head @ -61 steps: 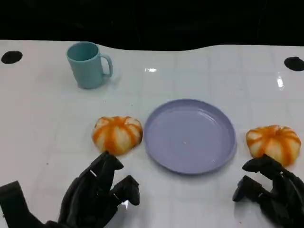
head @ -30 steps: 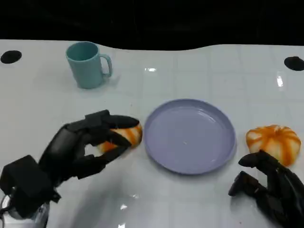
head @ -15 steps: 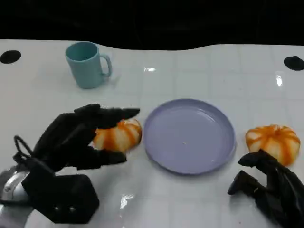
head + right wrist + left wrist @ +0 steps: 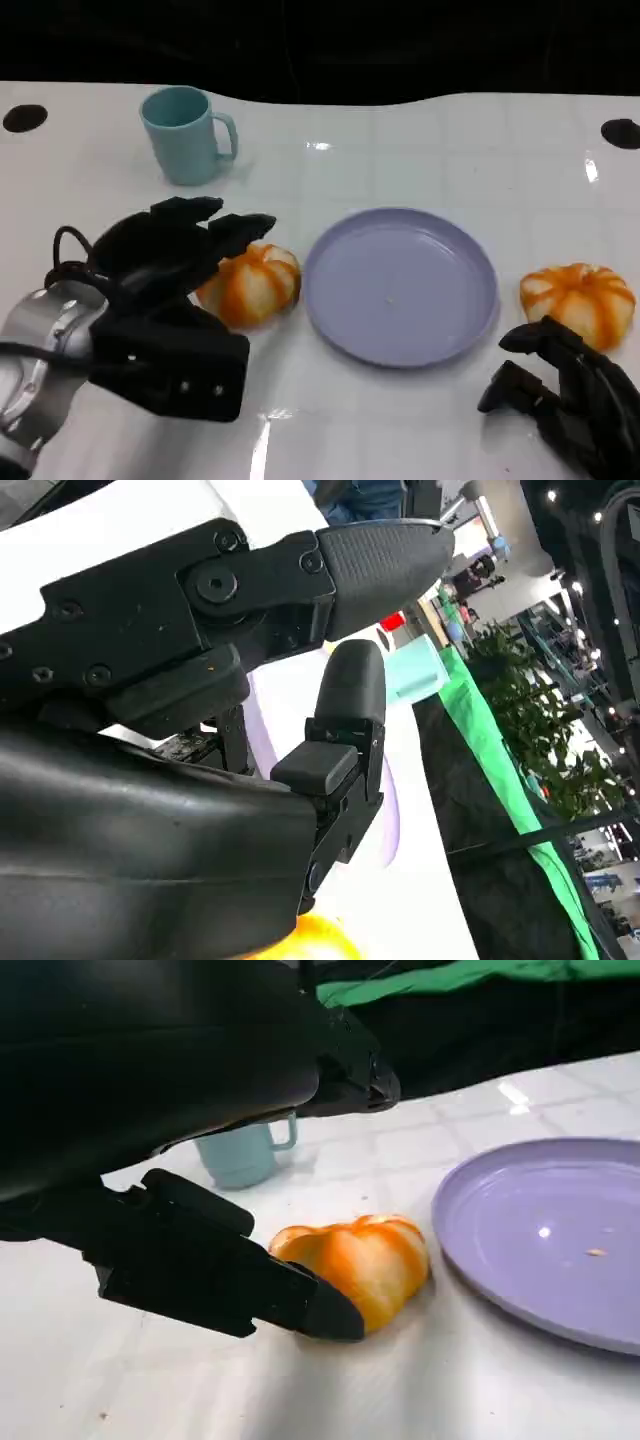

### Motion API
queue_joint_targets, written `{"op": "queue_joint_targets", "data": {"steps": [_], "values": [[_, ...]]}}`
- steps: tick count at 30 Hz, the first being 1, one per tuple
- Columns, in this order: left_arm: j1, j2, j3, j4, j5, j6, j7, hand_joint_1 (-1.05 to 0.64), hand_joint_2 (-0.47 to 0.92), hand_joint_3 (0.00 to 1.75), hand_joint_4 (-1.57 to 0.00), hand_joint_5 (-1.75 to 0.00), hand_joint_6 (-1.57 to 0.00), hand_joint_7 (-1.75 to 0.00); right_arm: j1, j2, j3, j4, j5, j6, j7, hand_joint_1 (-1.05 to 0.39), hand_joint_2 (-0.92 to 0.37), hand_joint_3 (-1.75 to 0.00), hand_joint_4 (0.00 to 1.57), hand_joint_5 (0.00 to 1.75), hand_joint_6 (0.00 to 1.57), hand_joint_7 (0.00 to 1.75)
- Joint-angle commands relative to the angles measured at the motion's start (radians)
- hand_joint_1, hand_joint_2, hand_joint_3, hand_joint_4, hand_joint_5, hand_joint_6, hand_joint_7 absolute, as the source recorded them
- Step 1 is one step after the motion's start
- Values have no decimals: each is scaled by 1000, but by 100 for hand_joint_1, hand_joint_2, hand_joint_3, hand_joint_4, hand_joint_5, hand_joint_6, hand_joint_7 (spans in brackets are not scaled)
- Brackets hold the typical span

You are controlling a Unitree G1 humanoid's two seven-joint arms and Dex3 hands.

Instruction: Grasp the bread from the table and place it into the plate.

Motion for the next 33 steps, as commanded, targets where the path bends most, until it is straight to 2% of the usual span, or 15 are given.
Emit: {"op": "queue_joint_targets", "data": {"steps": [1, 8, 15, 21, 25, 31, 33], "values": [[-65, -26, -55, 71, 21, 72, -11, -53, 81, 1, 0, -2, -10, 0, 17, -9, 0, -7, 4, 1, -4, -51, -92, -21, 67, 149, 62, 116], [-167, -131, -138, 275, 38, 180, 41, -48, 80, 0, -2, -3, -12, -1, 30, -10, 5, -28, -3, 8, -19, -52, -92, -22, 68, 148, 63, 116], [-240, -196, -210, 409, 61, 274, 73, -42, 75, 0, -4, -4, -13, -1, 32, -20, 9, -28, 4, 10, 3, -51, -92, -25, 66, 150, 61, 117], [-251, -196, -226, 425, 47, 280, 85, -41, 74, 0, -4, -4, -13, -1, 31, -20, 8, -27, 6, 12, 7, -51, -92, -25, 65, 151, 60, 118], [-335, -284, -241, 686, 26, 272, 165, -41, 77, 1, -7, -6, -18, -2, 37, -17, 9, -38, 2, 12, -8, -52, -92, -23, 67, 149, 62, 115], [-389, -319, -267, 863, 5, 228, 255, -39, 80, 1, -11, -7, -20, -2, 41, -18, 10, -52, 9, 34, -10, -52, -92, -23, 67, 148, 62, 114], [-397, -324, -270, 899, -3, 210, 280, -34, 82, 2, -21, -11, -26, -4, 39, -20, 10, -50, 8, 33, -5, -52, -92, -23, 67, 148, 62, 114]]}}
